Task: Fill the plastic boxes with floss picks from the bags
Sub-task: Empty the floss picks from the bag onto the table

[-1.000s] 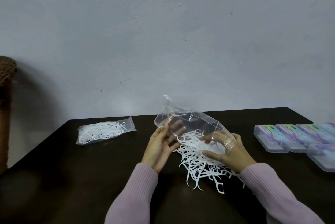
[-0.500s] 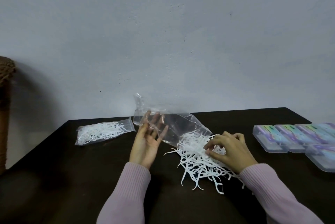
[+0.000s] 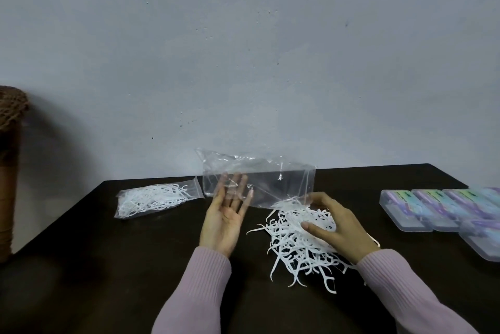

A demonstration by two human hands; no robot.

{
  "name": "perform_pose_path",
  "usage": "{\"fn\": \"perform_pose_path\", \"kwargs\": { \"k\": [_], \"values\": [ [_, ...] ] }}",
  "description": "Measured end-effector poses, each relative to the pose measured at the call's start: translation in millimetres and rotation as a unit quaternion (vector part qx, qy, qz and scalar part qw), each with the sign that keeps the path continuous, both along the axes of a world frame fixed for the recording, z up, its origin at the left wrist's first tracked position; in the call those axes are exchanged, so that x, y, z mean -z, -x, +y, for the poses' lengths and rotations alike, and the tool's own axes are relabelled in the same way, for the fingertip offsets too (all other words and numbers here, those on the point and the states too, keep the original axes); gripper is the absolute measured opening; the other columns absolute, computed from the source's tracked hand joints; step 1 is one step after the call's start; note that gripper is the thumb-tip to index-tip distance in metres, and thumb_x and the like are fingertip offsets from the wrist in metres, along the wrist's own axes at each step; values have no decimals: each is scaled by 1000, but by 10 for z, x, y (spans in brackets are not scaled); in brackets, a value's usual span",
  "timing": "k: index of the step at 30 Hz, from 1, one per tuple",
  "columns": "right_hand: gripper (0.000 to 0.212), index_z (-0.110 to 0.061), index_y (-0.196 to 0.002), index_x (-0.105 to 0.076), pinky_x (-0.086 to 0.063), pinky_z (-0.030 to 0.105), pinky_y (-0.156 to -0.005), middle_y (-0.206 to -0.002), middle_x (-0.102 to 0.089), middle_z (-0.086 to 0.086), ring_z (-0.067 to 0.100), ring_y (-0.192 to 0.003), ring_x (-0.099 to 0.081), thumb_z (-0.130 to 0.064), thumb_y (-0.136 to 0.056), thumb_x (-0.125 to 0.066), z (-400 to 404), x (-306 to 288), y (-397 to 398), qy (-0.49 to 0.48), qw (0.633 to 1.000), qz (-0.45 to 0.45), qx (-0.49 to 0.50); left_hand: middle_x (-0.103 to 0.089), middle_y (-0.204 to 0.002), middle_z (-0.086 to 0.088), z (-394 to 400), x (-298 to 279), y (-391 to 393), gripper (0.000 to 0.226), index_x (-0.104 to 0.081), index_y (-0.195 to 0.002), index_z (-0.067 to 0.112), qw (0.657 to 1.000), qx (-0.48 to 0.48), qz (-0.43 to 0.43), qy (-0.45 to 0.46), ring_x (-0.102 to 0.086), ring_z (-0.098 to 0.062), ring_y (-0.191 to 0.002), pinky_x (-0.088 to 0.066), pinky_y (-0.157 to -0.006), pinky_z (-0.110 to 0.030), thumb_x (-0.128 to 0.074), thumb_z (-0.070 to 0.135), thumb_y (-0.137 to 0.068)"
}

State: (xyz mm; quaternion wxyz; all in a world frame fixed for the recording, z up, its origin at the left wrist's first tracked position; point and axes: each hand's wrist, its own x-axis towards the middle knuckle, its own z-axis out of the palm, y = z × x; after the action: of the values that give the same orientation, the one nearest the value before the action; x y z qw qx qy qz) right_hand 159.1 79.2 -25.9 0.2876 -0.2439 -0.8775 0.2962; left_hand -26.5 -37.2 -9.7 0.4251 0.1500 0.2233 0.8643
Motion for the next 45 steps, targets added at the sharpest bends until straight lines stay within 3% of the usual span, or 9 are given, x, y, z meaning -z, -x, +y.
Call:
{"fn": "perform_pose_path", "kwargs": {
  "k": [5, 9, 17, 22, 25, 29, 33, 38, 45],
  "values": [
    [40, -35, -111, -52, -34, 29, -100, -122, -43, -19, -1, -111, -44, -57, -77, -57, -24, -63, 18, 56, 995, 82, 30, -67, -115, -9, 51, 51, -122, 21, -53, -115, 12, 991, 14, 95, 98, -60, -24, -112, -49, -91, -42, -46, 11, -95],
    [24, -30, -89, -61, -33, 41, -106, -126, -43, -14, 11, -119, -42, -47, -74, -52, 5, -91, -13, 132, 983, 122, 38, -70, -110, -6, 72, 88, -143, 33, -50, -122, 15, 969, -29, 179, 167, -63, -22, -109, -48, -92, -38, -56, 16, -89],
    [26, -20, -81, -63, -31, 52, -107, -125, -50, -9, 19, -121, -45, -44, -74, -54, 87, -112, -96, 177, 968, 170, 46, -71, -102, 2, 13, 72, -7, 25, -57, -118, 19, 967, -92, 165, 168, -63, -15, -103, -48, -92, -37, -48, 25, -95],
    [13, -15, -83, -61, -33, 42, -105, -110, -53, -14, 16, -113, -48, -25, -86, -55, 125, -95, -87, 201, 960, 188, 48, -73, -93, 6, -17, 62, 5, 20, -64, -109, 18, 957, -118, 179, 194, -64, -12, -99, -48, -92, -33, -54, 21, -92],
    [11, -19, -82, -61, -38, 28, -92, -100, -62, -7, 11, -99, -55, -18, -88, -53, 101, -151, -92, 268, 937, 221, 33, -70, -90, 0, -37, 53, 28, 11, -65, -95, 13, 958, -115, 167, 204, -63, -12, -94, -46, -96, -34, -59, 18, -87],
    [15, -17, -88, -64, -39, 35, -96, -99, -66, -5, 12, -100, -57, -23, -77, -55, 106, -185, -84, 368, 890, 269, 12, -69, -88, -2, -41, 43, 8, 13, -63, -85, 13, 962, -87, 164, 199, -61, -15, -93, -47, -92, -34, -57, 24, -89],
    [11, -15, -89, -65, -45, 36, -88, -88, -70, -2, 18, -93, -62, -15, -86, -54, 105, -182, -98, 347, 895, 278, 40, -70, -76, 2, -48, 32, 6, 2, -59, -89, 15, 953, -93, 203, 203, -63, -12, -80, -50, -82, -31, -57, 17, -89],
    [21, -15, -97, -60, -50, 22, -68, -99, -66, 4, 15, -88, -64, 2, -85, -55, 93, -168, -110, 319, 906, 274, 43, -67, -97, -8, -200, 65, 87, 41, -47, -110, 25, 893, -28, 379, 242, -63, -16, -71, -48, -54, -22, -50, -9, -88],
    [57, -31, -117, -49, -49, 24, -69, -105, -62, 2, 16, -92, -63, 10, -79, -59, 80, -139, -70, 321, 913, 251, -2, -60, -126, 2, -484, 75, 161, 57, -64, -116, 25, 880, 115, 410, 212, -59, -20, -84, -52, -63, -25, -61, 3, -64]
  ]
}}
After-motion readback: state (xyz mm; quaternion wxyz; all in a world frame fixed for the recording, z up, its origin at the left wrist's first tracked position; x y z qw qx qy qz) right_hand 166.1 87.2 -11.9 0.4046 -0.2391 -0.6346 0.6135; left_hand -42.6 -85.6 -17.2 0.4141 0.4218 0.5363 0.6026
